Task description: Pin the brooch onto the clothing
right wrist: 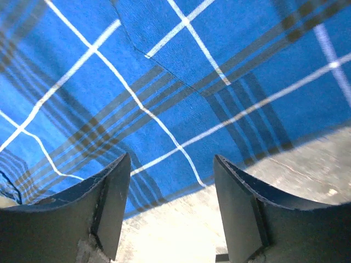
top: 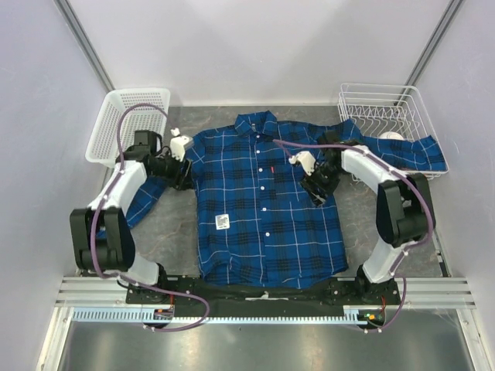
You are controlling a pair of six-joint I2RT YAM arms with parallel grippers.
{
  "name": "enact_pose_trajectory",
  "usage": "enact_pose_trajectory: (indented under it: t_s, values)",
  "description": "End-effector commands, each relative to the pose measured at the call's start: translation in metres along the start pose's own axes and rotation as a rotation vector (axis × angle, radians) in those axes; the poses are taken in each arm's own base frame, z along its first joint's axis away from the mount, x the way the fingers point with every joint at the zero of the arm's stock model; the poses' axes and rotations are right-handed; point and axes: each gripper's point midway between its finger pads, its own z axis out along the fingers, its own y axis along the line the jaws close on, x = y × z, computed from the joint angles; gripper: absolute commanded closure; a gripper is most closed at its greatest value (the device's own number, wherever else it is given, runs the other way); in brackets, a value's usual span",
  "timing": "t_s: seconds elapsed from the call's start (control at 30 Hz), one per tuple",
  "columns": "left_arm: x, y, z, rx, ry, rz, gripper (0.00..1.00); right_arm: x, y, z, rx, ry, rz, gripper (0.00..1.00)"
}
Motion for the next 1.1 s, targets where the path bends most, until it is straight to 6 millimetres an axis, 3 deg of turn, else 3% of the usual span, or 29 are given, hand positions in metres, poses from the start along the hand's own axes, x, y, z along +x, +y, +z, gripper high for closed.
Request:
enact_pose_trajectory:
  t_s: [0.0,0.1,0.23,0.37,0.47,0.57,0.63,0.73,0.8,0.83,0.93,1.07]
  values:
    - [-0.012,-0.074,-0.008,0.160,-0.061,0.295,0.37,-0.038,0.003,-0.068,0.049,-0.240,-0.056,0.30]
    - [0.019,-0.118,0.001,0.289,0.014,0.438,0.44,-0.034,0.010,-0.089,0.046,-0.258,-0.062,0.30]
    - [0.078,-0.173,0.005,0.490,0.141,0.641,0.53,-0.010,0.013,-0.090,0.055,-0.204,-0.015,0.32]
    - [0.129,-0.192,0.008,0.566,0.264,0.784,0.59,0.023,0.005,-0.093,0.046,-0.183,0.095,0.33]
    - [0.155,-0.189,0.021,0.545,0.358,0.875,0.59,0.042,-0.009,-0.105,0.098,-0.177,0.135,0.33]
    - [0.163,-0.180,0.031,0.491,0.416,0.909,0.52,0.069,-0.019,-0.120,0.146,-0.160,0.174,0.32]
    - [0.157,-0.180,0.031,0.474,0.399,0.906,0.45,0.092,-0.029,-0.134,0.189,-0.159,0.204,0.32]
    - [0.129,-0.194,0.023,0.472,0.292,0.894,0.34,0.121,-0.031,-0.154,0.218,-0.172,0.266,0.29]
    - [0.099,-0.209,0.012,0.472,0.170,0.875,0.26,0.134,-0.030,-0.166,0.240,-0.202,0.299,0.27]
    - [0.089,-0.212,0.009,0.464,0.133,0.872,0.17,0.147,-0.034,-0.173,0.262,-0.234,0.364,0.26]
    - [0.047,-0.221,0.001,0.408,-0.013,0.840,0.14,0.177,-0.039,-0.177,0.296,-0.262,0.438,0.25]
    - [-0.008,-0.225,-0.009,0.357,-0.169,0.678,0.12,0.205,-0.054,-0.154,0.334,-0.203,0.504,0.26]
